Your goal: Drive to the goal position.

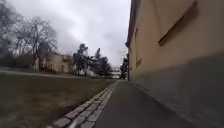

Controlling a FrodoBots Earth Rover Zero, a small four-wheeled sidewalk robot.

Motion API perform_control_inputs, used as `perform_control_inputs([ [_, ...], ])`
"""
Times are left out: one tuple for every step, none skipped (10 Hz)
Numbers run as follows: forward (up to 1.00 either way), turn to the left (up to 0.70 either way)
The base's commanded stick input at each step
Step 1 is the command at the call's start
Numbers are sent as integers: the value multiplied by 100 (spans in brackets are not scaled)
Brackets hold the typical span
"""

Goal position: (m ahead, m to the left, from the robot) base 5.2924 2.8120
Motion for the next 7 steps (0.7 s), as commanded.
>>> perform_control_inputs([
  [70,0],
  [70,0],
  [70,0],
  [70,0],
  [70,0],
  [70,-33],
  [70,-35],
])
